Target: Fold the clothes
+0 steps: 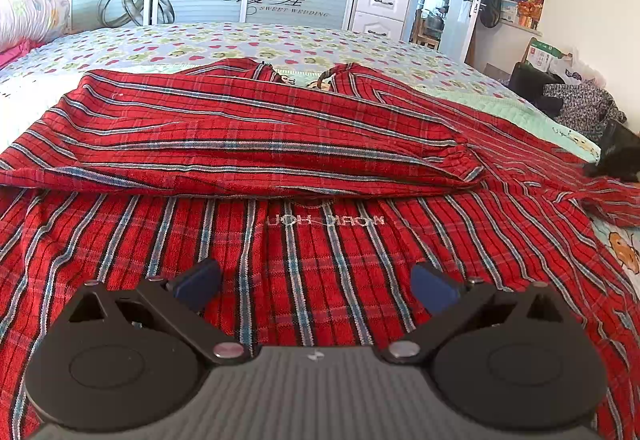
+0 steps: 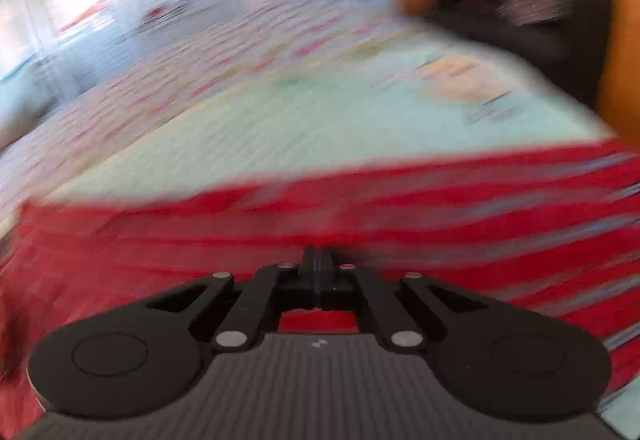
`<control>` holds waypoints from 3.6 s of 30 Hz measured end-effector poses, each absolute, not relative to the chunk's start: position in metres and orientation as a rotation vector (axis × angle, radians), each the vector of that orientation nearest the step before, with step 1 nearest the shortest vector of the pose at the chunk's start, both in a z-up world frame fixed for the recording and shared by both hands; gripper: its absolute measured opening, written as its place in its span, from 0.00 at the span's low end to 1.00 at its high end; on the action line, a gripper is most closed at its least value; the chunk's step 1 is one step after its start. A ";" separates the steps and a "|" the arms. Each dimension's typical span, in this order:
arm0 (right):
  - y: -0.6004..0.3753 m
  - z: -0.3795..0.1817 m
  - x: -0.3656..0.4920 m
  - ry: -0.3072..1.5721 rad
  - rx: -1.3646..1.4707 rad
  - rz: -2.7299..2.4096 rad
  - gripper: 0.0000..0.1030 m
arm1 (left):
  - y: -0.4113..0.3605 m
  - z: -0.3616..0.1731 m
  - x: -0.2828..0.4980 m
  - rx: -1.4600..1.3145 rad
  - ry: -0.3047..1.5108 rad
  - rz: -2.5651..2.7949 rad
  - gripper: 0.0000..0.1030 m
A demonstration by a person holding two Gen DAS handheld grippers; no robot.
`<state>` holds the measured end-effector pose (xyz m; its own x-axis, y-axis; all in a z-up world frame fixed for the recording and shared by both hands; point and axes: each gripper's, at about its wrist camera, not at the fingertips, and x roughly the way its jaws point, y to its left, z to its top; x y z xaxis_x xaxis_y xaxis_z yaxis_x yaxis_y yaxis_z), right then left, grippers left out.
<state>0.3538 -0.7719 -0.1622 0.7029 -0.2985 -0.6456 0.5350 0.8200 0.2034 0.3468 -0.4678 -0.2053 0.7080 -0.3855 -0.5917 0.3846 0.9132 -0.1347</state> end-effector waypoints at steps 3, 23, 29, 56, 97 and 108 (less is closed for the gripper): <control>-0.733 -0.152 0.332 0.661 0.422 -0.288 0.24 | -0.468 -0.205 0.347 0.001 0.658 -0.426 1.00; -0.751 -0.155 0.303 0.612 0.489 -0.698 0.23 | -0.489 -0.205 0.349 0.129 0.693 -0.366 1.00; -0.666 -0.136 0.277 0.684 0.417 -0.420 0.57 | -0.477 -0.173 0.364 0.068 0.939 -0.317 1.00; -0.448 -0.162 0.076 1.052 0.451 0.036 0.38 | -0.304 -0.184 0.222 0.057 1.444 -0.028 1.00; -0.432 -0.175 0.183 0.929 0.434 -0.073 0.64 | -0.317 -0.180 0.231 0.112 1.399 -0.009 1.00; -0.428 -0.165 0.172 0.960 0.333 -0.039 0.64 | -0.308 -0.173 0.202 0.079 1.338 -0.027 1.00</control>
